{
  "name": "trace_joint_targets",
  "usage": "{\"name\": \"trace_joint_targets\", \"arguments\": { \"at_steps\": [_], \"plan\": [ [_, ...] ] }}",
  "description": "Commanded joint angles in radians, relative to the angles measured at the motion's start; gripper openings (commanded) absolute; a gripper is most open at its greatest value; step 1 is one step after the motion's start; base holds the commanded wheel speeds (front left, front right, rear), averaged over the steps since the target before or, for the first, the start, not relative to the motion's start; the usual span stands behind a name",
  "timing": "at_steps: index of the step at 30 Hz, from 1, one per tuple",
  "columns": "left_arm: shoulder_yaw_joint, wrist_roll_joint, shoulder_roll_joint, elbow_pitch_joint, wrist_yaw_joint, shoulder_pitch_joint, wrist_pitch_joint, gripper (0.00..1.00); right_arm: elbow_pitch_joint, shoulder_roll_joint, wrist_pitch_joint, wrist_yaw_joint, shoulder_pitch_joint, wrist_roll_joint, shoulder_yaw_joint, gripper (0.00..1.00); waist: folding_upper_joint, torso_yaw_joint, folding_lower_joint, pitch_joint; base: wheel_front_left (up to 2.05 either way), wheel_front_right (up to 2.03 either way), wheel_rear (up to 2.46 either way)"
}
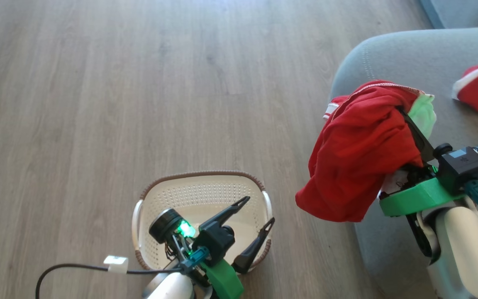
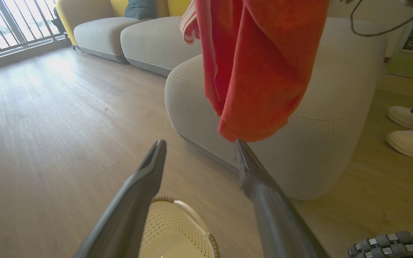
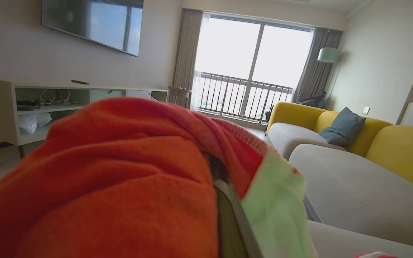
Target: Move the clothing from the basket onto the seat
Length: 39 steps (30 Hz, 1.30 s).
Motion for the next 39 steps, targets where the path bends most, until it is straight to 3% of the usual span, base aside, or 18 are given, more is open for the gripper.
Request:
{"name": "trace_joint_targets", "arguments": {
  "at_steps": [1, 27, 39],
  "plan": [
    [0.037, 0.004, 0.002, -0.036, 0.000, -0.022, -0.005, 1.00, -0.035, 0.004, 0.000, 0.000, -0.009, -0.008, 0.011, 0.00, 0.0000, -0.023, 0.0000, 0.004, 0.00, 0.00, 0.00],
    [0.032, 0.010, 0.001, -0.106, -0.001, -0.030, -0.005, 1.00, -0.082, 0.016, 0.000, 0.000, 0.027, -0.017, -0.113, 0.00, 0.0000, -0.459, 0.0000, 0.052, 0.00, 0.00, 0.00],
    [-0.034, -0.010, -0.012, -0.124, -0.001, -0.050, -0.005, 1.00, -0.142, 0.046, 0.000, 0.000, 0.092, -0.024, -0.204, 0.00, 0.0000, -0.485, 0.0000, 0.076, 0.00, 0.00, 0.00]
  ]
}}
